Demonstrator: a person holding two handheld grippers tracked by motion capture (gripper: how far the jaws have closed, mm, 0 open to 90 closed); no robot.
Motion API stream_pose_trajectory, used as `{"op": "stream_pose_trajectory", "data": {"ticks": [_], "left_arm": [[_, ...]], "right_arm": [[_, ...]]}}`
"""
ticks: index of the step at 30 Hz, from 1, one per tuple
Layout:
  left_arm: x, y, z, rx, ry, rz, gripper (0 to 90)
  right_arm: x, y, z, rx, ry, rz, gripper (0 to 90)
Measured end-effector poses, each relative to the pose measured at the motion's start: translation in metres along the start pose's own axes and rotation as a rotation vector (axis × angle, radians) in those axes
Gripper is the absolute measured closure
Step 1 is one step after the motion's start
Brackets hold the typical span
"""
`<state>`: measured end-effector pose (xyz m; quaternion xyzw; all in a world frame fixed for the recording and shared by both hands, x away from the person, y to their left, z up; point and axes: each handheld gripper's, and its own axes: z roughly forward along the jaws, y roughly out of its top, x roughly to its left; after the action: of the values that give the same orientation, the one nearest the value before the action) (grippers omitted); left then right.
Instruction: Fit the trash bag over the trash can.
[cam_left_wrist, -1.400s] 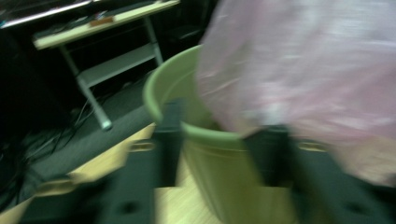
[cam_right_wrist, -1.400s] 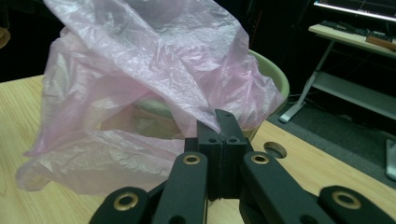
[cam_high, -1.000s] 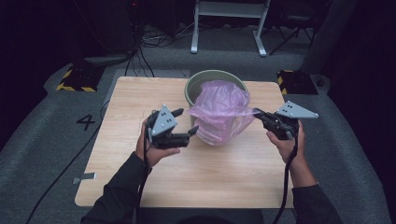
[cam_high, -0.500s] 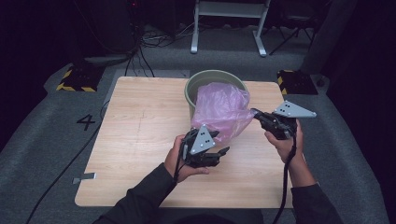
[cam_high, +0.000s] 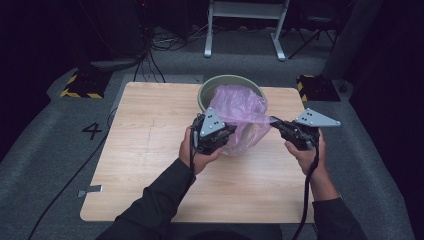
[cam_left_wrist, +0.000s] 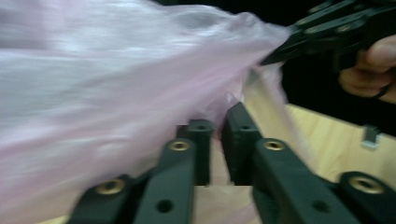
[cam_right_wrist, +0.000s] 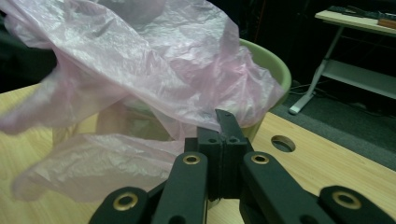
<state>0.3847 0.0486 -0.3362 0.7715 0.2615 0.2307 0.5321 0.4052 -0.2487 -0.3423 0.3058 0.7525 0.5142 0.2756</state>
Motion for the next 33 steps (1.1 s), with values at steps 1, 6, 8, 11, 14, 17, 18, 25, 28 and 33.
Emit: {"op": "stream_pose_trajectory", "data": {"ticks": [1, 6, 8, 11, 14, 17, 18, 25, 28, 33], "left_arm": [[0.005, 0.001, -0.002, -0.002, 0.010, 0.013, 87.1], [0.039, 0.003, -0.012, 0.005, 0.047, 0.010, 89.8], [0.054, 0.002, -0.015, 0.012, 0.060, -0.001, 89.8], [0.078, -0.003, -0.020, 0.019, 0.095, -0.018, 89.9], [0.093, -0.009, -0.021, 0.025, 0.113, -0.043, 89.9], [0.108, -0.013, -0.020, 0.032, 0.137, -0.052, 89.9], [0.111, -0.014, -0.018, 0.036, 0.146, -0.046, 89.9], [0.134, -0.023, 0.003, 0.058, 0.197, -0.060, 89.9], [0.140, -0.029, 0.015, 0.071, 0.190, -0.078, 89.9], [0.150, -0.044, 0.033, 0.069, 0.170, -0.130, 89.9]], "right_arm": [[-0.001, 0.000, 0.000, 0.003, -0.004, 0.005, 90.0], [-0.011, 0.001, 0.004, 0.014, -0.046, 0.028, 90.0], [-0.017, 0.002, 0.006, 0.024, -0.070, 0.043, 90.0], [-0.029, 0.001, 0.010, 0.041, -0.109, 0.068, 90.0], [-0.041, -0.003, 0.015, 0.055, -0.127, 0.114, 90.0], [-0.053, -0.005, 0.023, 0.067, -0.142, 0.151, 90.0], [-0.056, -0.006, 0.027, 0.074, -0.145, 0.165, 90.0], [-0.071, -0.002, 0.052, 0.115, -0.193, 0.169, 88.9], [-0.077, 0.000, 0.065, 0.133, -0.181, 0.189, 88.2], [-0.080, -0.002, 0.088, 0.155, -0.139, 0.207, 88.4]]}}
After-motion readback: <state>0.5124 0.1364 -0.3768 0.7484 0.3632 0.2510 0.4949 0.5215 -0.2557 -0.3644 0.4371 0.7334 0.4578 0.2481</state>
